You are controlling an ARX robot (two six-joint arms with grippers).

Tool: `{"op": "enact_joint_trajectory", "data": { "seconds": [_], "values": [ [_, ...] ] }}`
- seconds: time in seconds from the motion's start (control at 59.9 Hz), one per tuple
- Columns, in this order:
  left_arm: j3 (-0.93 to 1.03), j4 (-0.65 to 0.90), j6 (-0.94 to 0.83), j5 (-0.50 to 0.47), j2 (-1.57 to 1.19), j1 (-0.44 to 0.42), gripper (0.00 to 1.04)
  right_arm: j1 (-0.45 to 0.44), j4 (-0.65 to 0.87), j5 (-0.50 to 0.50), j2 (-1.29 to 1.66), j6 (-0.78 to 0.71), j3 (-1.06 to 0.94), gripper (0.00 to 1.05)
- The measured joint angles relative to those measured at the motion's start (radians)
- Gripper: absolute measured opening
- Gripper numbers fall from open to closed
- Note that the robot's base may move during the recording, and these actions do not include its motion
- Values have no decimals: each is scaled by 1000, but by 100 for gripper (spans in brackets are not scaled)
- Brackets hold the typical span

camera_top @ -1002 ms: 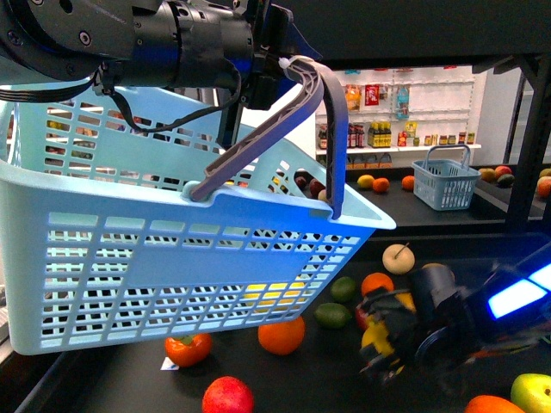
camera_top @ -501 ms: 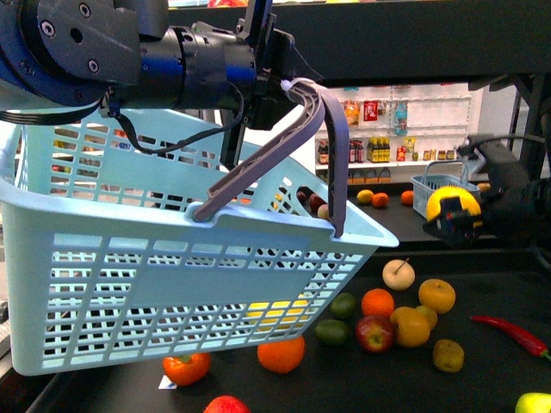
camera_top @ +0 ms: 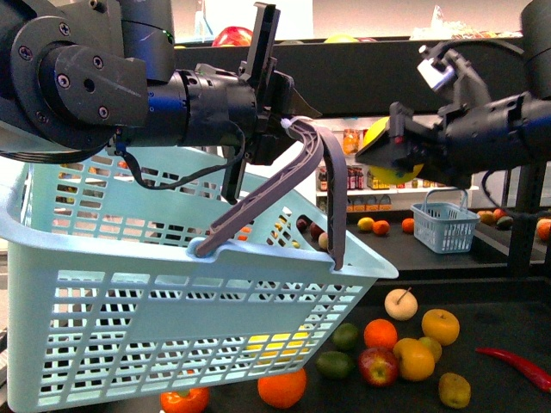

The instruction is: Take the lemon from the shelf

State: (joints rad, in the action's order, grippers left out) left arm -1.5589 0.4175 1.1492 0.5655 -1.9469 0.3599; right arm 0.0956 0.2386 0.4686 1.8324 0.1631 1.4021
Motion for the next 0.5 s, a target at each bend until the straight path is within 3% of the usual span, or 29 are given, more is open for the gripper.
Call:
{"op": "enact_joint_trajectory", "data": {
  "seconds": [0.184, 0.501],
  "values": [
    [0, 0, 0, 0, 0, 0, 7, 65, -3, -2, 13, 36, -17, 65],
    [0, -2, -27, -18, -4, -10, 7, 83, -3, -5, 96, 134, -15, 65]
  ]
}}
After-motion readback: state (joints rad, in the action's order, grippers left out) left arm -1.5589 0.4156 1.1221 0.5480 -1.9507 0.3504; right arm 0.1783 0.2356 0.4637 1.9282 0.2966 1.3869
